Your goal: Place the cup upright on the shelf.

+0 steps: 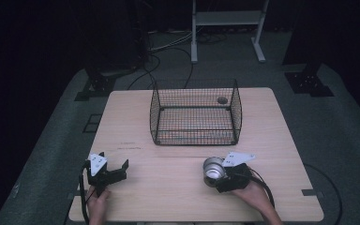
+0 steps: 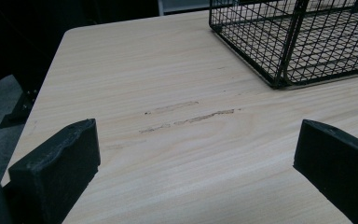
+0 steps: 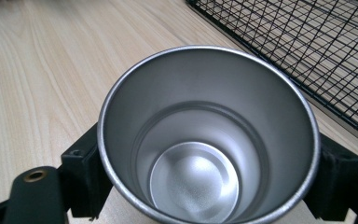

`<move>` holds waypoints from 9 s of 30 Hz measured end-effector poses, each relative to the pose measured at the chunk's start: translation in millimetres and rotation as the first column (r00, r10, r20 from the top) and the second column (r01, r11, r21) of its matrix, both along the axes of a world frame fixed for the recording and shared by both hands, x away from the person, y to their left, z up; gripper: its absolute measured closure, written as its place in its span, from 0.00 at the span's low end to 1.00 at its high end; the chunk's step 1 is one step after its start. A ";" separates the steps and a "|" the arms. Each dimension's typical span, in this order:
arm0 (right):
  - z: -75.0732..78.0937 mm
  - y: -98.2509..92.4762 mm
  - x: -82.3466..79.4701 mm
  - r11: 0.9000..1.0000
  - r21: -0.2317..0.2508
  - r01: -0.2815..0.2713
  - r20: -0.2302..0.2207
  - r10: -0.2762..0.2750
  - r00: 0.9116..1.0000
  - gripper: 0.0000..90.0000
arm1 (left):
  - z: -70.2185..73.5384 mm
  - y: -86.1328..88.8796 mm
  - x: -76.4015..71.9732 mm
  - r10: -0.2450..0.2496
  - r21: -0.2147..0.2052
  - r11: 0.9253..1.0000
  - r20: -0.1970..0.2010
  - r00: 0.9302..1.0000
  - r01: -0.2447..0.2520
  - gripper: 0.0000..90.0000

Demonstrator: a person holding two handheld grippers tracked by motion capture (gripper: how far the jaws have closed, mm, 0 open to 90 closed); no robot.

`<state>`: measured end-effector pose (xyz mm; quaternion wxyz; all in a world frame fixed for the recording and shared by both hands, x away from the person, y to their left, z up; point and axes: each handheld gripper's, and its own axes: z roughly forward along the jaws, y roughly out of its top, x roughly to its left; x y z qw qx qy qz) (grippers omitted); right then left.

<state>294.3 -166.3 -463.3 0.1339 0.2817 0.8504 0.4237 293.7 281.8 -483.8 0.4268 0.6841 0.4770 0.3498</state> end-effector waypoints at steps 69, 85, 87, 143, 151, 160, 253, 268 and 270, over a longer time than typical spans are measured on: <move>95.3 9.3 35.6 0.998 0.022 -0.060 0.062 0.059 0.996 0.20 | -0.1 0.2 0.2 0.002 -0.001 1.000 -0.002 1.000 -0.002 0.00; 114.1 18.3 52.7 0.997 0.041 -0.065 0.072 0.061 0.996 0.20 | 0.1 1.1 0.3 0.004 -0.006 1.000 -0.001 1.000 -0.004 0.00; 116.2 20.1 55.0 0.997 0.042 -0.066 0.070 0.062 0.996 0.20 | 0.0 1.1 0.3 0.004 -0.007 1.000 -0.001 1.000 -0.004 0.00; 148.4 62.9 168.7 1.000 -0.015 0.017 0.028 -0.017 0.999 0.20 | -0.5 0.5 0.2 -0.003 -0.010 1.000 0.007 1.000 0.003 0.00; 151.7 65.4 182.6 1.000 -0.016 0.023 0.015 -0.023 1.000 0.20 | -0.5 0.5 0.6 -0.001 -0.011 1.000 0.005 1.000 0.002 0.00; 155.7 72.2 198.1 0.999 -0.030 0.024 0.004 -0.024 1.000 0.20 | -0.4 1.1 1.0 -0.002 -0.012 1.000 0.008 1.000 0.002 0.00; 44.9 79.9 254.4 0.970 -0.232 0.076 -0.189 -0.121 0.975 0.14 | -0.6 -1.1 -0.2 -0.023 0.004 1.000 0.010 1.000 0.023 0.00; 52.7 80.3 250.5 0.975 -0.198 0.099 -0.165 -0.133 0.977 0.08 | -0.8 -2.6 -0.5 -0.024 0.011 1.000 0.009 1.000 0.024 0.00; 56.8 78.5 249.8 0.979 -0.174 0.105 -0.160 -0.133 0.978 0.05 | -0.7 -2.6 -0.6 -0.025 0.013 1.000 0.009 1.000 0.025 0.00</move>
